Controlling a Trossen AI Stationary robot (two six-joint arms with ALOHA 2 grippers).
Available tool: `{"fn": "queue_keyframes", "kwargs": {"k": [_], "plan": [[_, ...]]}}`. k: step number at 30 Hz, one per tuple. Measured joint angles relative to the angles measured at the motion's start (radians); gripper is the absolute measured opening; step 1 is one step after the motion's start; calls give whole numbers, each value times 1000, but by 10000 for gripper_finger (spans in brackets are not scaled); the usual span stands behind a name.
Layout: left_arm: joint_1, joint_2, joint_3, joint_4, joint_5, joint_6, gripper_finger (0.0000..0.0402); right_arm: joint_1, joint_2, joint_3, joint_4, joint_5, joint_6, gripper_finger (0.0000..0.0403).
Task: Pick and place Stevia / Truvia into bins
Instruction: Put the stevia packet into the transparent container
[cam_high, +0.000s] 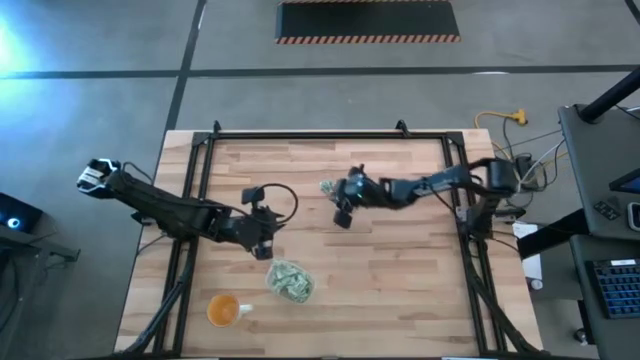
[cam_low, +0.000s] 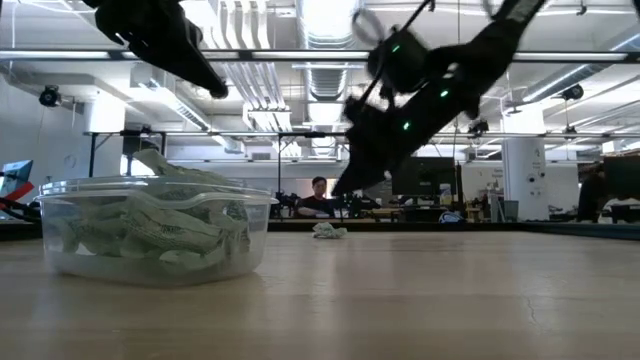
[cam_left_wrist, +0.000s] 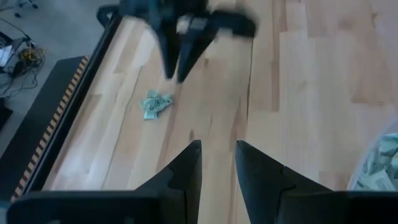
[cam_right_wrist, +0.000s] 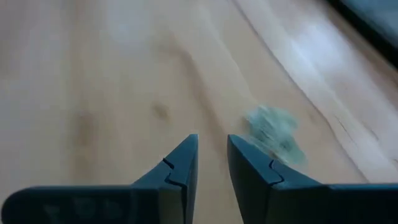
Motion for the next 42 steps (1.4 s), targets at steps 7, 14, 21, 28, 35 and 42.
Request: {"fn": "queue_keyframes", "kwargs": {"k": [7, 14, 21, 28, 35, 42], "plan": [[-2, 22, 0, -22, 13, 0, 81, -84, 162, 203, -249, -14, -24, 110], [-4, 21, 0, -16, 12, 0, 81, -91, 235, 290, -285, -23, -41, 175], [-4, 21, 0, -16, 12, 0, 81, -99, 242, 297, -239, 12, -1, 202], [-4, 21, 0, -15, 12, 0, 81, -99, 239, 296, -272, 105, 23, 203], [-4, 21, 0, -15, 12, 0, 81, -99, 239, 296, -287, 139, 38, 203], [-4, 21, 0, -14, 11, 0, 81, -100, 243, 292, -298, 79, 58, 193]]}}
